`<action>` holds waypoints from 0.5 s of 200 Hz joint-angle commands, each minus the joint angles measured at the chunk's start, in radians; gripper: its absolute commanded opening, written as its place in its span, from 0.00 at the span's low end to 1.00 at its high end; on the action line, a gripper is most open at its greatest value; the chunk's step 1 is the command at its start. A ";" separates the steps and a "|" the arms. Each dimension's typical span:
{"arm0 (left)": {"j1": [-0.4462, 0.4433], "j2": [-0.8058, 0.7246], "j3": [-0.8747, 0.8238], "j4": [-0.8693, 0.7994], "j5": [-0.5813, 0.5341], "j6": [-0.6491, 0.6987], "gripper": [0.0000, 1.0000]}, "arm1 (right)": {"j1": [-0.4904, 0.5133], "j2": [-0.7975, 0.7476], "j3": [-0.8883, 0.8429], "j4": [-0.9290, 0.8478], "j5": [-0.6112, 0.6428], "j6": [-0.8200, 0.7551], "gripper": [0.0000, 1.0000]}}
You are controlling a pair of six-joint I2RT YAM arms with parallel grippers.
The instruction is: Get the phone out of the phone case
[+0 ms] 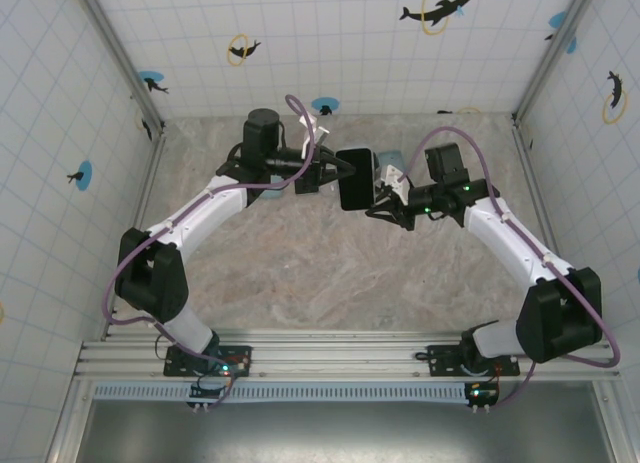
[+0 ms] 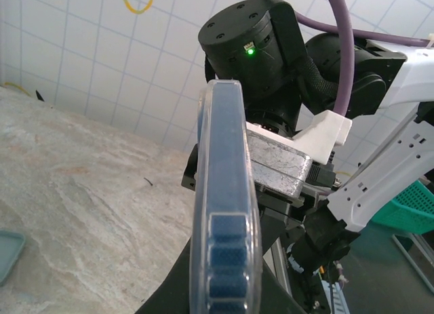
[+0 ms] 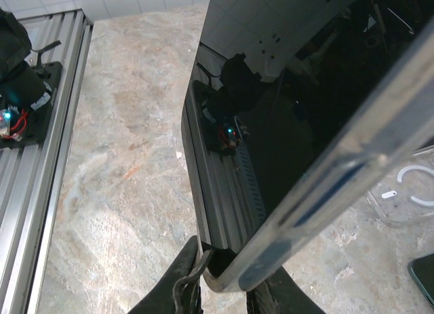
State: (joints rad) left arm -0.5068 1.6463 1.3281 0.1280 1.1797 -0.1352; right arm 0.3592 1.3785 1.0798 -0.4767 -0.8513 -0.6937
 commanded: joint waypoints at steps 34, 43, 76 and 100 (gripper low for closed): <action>-0.005 -0.037 -0.003 0.035 0.080 -0.014 0.00 | 0.001 0.025 0.045 0.084 -0.046 0.034 0.22; -0.005 -0.036 -0.002 0.035 0.081 -0.016 0.00 | 0.002 0.030 0.051 0.070 -0.032 0.031 0.22; -0.005 -0.036 -0.006 0.041 0.087 -0.035 0.00 | 0.004 0.048 0.086 0.028 0.005 -0.009 0.18; -0.004 -0.035 -0.006 0.018 0.103 -0.049 0.00 | 0.023 0.032 0.089 0.071 0.112 -0.033 0.15</action>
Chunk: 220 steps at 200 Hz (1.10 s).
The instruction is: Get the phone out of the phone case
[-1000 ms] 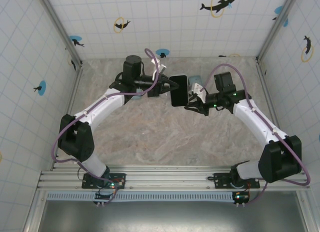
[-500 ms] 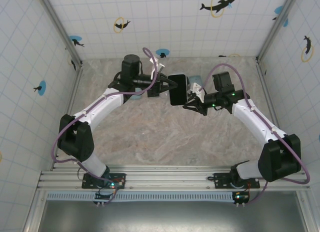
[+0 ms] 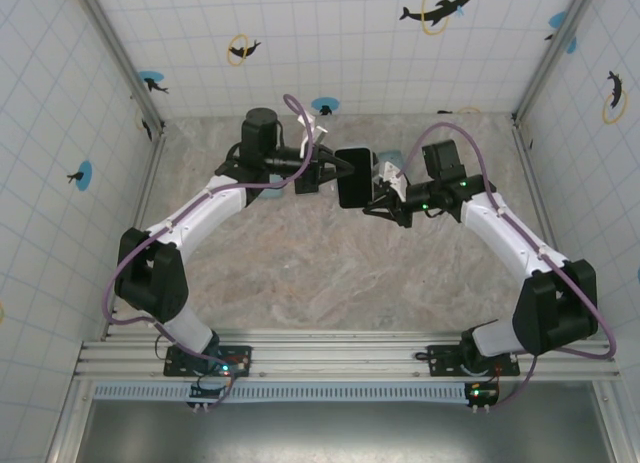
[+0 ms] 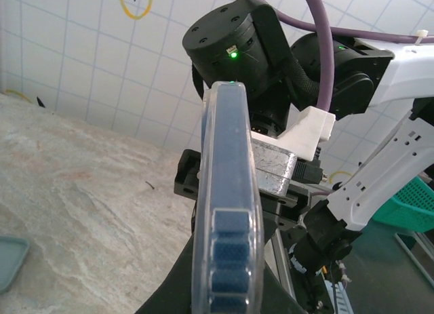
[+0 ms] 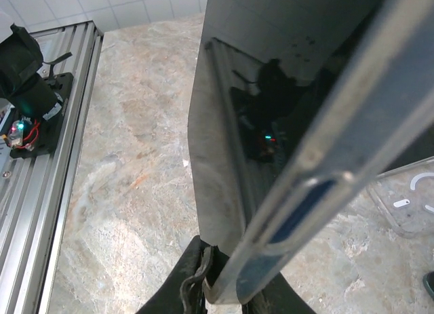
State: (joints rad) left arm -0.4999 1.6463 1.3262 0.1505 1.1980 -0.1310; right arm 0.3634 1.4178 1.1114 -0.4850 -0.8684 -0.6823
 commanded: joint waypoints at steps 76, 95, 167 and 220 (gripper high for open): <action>-0.012 -0.035 -0.038 0.024 0.138 -0.130 0.00 | 0.082 -0.076 0.028 0.353 0.326 -0.088 0.11; -0.013 -0.035 -0.036 0.028 0.145 -0.163 0.00 | 0.092 -0.074 0.030 0.386 0.370 -0.105 0.11; -0.012 -0.025 -0.039 0.081 0.165 -0.217 0.00 | 0.100 -0.078 0.038 0.501 0.368 -0.073 0.11; -0.005 -0.031 -0.030 0.111 0.106 -0.203 0.00 | 0.070 -0.094 0.010 0.461 0.328 0.003 0.15</action>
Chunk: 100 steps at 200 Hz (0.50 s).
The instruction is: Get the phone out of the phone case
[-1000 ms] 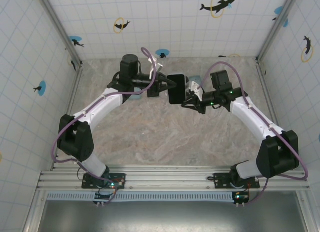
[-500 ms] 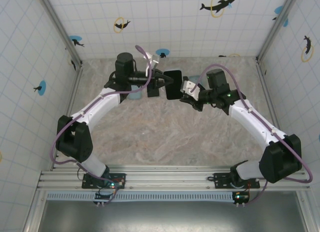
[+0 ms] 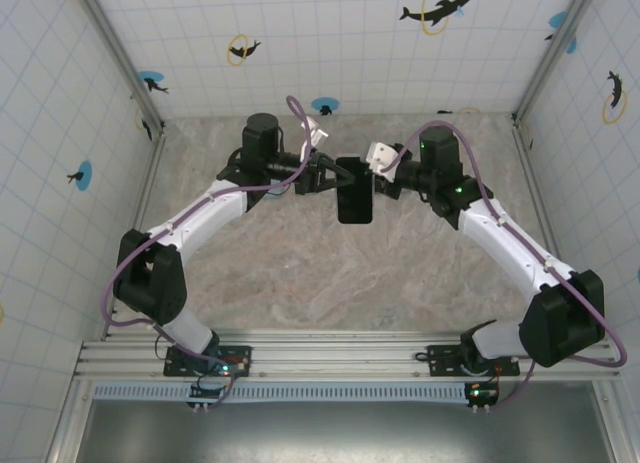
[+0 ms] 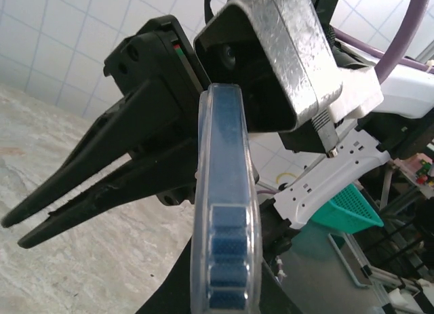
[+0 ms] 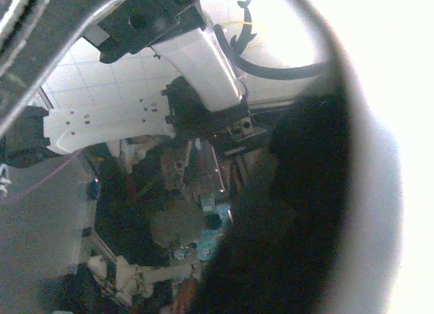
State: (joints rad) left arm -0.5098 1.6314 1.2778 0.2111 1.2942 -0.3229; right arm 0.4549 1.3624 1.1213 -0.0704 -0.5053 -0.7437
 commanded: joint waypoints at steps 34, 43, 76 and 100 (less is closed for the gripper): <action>0.018 -0.039 0.011 0.101 -0.007 -0.025 0.00 | -0.068 -0.096 -0.079 -0.025 -0.077 0.125 0.25; 0.024 -0.042 0.011 0.121 -0.006 -0.045 0.00 | -0.077 -0.113 -0.097 -0.058 -0.085 0.133 0.28; 0.033 -0.032 0.020 0.225 -0.029 -0.194 0.00 | -0.119 -0.178 -0.188 -0.062 -0.166 0.278 0.38; 0.033 -0.034 0.013 0.251 -0.133 -0.312 0.00 | -0.171 -0.242 -0.335 0.223 -0.223 0.602 0.40</action>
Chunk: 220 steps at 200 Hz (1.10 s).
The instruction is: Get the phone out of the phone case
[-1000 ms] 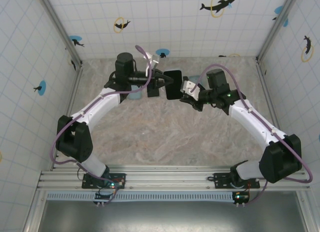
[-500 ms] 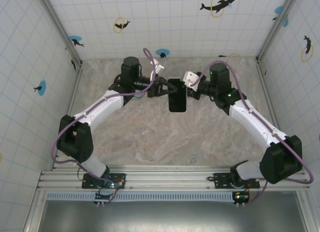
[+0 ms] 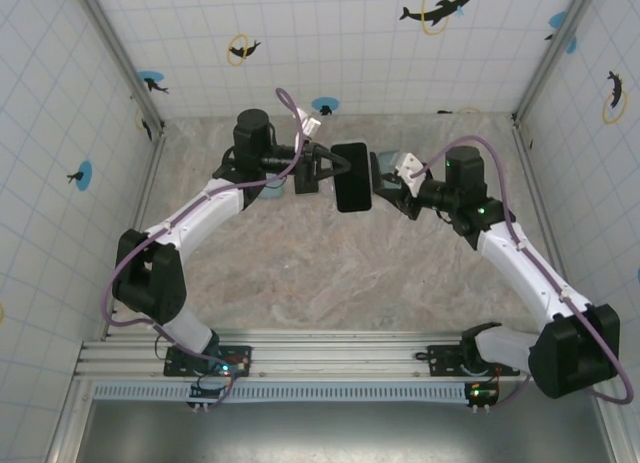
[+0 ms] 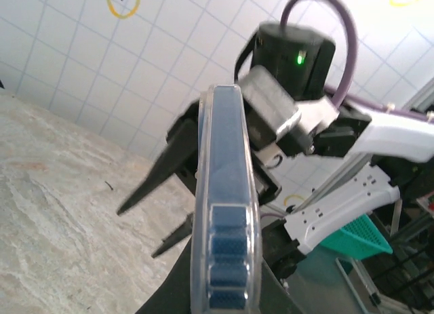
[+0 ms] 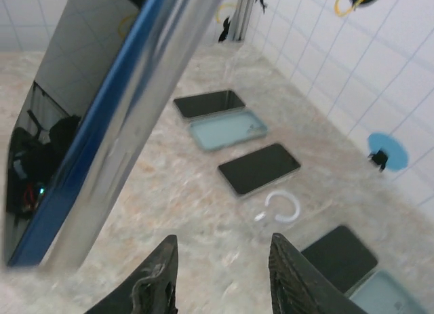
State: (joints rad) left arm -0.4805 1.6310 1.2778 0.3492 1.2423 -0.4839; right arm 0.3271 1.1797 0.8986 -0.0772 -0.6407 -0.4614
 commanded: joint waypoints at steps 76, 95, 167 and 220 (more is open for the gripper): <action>0.003 -0.057 -0.073 0.273 -0.332 -0.606 0.00 | -0.064 -0.090 -0.369 0.885 0.029 1.143 0.49; 0.000 -0.064 -0.096 0.344 -0.356 -0.689 0.00 | -0.053 -0.077 -0.382 0.936 0.052 1.235 0.50; -0.017 -0.059 -0.097 0.374 -0.363 -0.735 0.00 | -0.017 -0.021 -0.357 0.957 0.064 1.281 0.47; -0.030 -0.056 -0.100 0.387 -0.373 -0.743 0.00 | -0.009 0.013 -0.334 0.995 0.041 1.311 0.47</action>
State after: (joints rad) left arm -0.4911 1.6165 1.1721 0.6373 0.8684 -1.1946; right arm 0.3069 1.1728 0.5354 0.8677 -0.5850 0.8276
